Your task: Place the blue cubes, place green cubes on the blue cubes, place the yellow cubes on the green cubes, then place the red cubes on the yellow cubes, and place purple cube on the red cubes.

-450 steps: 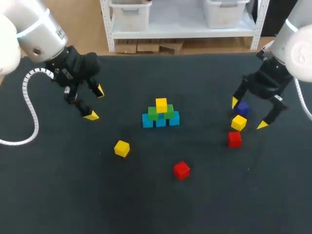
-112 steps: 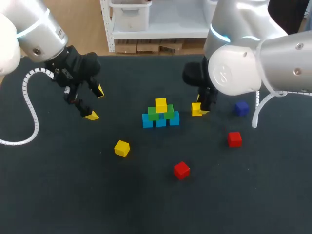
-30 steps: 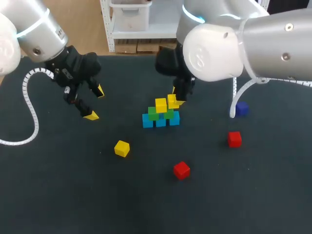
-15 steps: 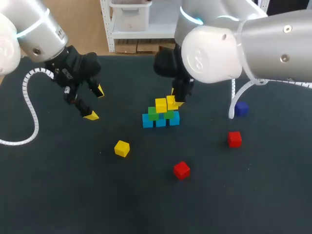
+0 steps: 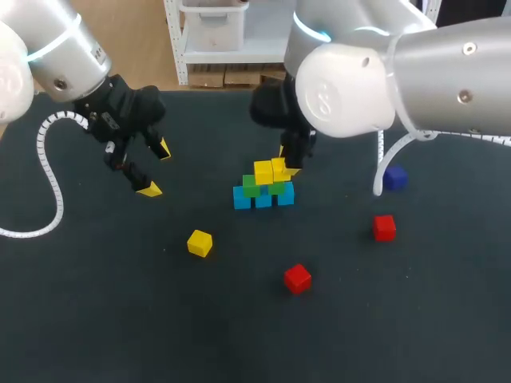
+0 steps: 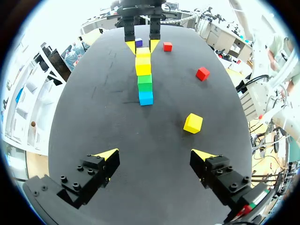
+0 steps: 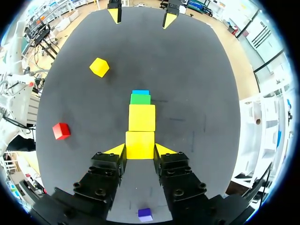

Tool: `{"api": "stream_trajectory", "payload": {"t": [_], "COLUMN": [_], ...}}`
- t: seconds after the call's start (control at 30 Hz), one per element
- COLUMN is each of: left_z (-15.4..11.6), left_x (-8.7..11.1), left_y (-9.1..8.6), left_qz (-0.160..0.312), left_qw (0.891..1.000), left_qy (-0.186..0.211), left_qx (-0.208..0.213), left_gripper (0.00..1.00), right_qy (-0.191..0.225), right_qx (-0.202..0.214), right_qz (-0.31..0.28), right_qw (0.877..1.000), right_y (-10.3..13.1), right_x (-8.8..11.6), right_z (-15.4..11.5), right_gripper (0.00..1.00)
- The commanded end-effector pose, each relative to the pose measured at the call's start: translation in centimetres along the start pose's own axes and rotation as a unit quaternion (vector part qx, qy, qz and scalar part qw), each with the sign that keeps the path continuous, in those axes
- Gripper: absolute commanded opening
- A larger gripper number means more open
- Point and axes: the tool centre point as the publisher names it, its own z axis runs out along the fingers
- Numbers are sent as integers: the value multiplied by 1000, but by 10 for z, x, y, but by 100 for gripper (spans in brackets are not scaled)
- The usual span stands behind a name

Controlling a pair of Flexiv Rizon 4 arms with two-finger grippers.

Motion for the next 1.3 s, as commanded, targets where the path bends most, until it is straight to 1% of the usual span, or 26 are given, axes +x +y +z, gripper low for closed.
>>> {"api": "stream_trajectory", "payload": {"t": [0.03, 1.3], "left_z": [0, 0], "left_x": [1, 1], "left_y": [0, 0], "left_qz": [1, 1], "left_qw": [1000, 1000], "left_qy": [-1, -1], "left_qx": [-1, -1], "left_gripper": [100, 100], "right_qy": [0, 0], "right_qx": [-2, -4], "right_qz": [0, -1], "right_qw": [1000, 1000], "right_y": [0, 0], "right_x": [0, 1], "right_z": [1, 5], "right_gripper": [0, 0]}}
